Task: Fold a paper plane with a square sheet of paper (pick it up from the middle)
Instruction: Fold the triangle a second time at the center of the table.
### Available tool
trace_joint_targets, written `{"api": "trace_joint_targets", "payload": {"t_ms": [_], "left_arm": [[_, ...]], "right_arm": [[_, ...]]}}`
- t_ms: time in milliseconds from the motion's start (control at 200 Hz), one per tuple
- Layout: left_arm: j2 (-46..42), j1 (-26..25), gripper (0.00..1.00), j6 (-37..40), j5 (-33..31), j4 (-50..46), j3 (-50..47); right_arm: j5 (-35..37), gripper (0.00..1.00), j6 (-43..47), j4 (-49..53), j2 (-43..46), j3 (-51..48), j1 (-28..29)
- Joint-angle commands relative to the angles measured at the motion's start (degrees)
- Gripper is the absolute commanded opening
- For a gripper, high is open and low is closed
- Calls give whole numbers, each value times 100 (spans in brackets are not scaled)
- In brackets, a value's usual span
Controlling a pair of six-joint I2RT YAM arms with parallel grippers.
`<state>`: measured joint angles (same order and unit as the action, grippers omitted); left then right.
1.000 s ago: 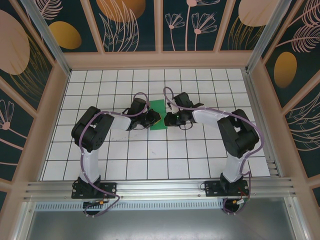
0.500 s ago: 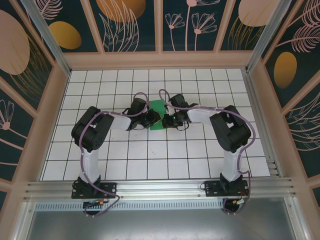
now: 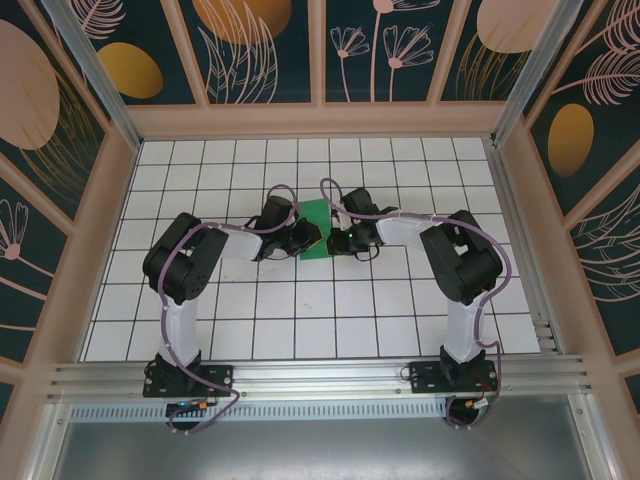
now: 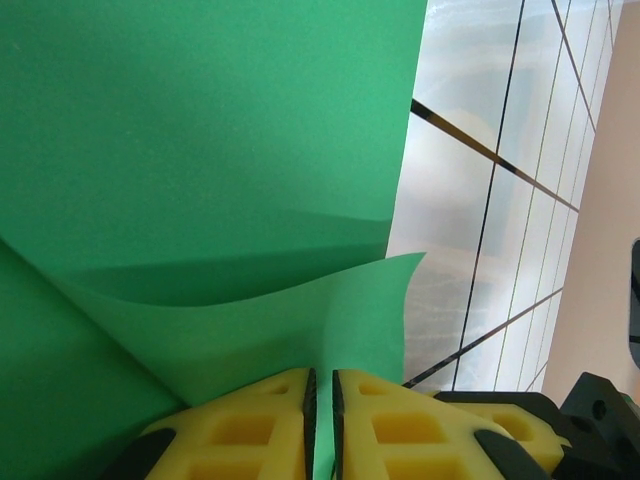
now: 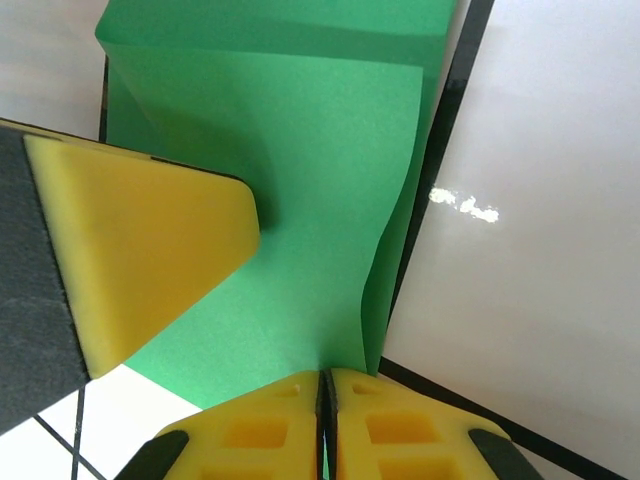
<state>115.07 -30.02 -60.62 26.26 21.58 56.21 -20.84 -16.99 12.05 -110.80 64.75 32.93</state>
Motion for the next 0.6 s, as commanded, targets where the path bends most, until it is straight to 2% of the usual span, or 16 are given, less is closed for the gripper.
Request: {"api": "trace_joint_targets", "payload": {"t_ms": [0, 590], "left_arm": [[143, 32, 17, 252, -411, -510, 101], [240, 417, 18, 691, -578, -954, 504]], "right_arm": [[408, 11, 69, 506, -299, -276, -102], [825, 11, 126, 798, -516, -367, -94]]}}
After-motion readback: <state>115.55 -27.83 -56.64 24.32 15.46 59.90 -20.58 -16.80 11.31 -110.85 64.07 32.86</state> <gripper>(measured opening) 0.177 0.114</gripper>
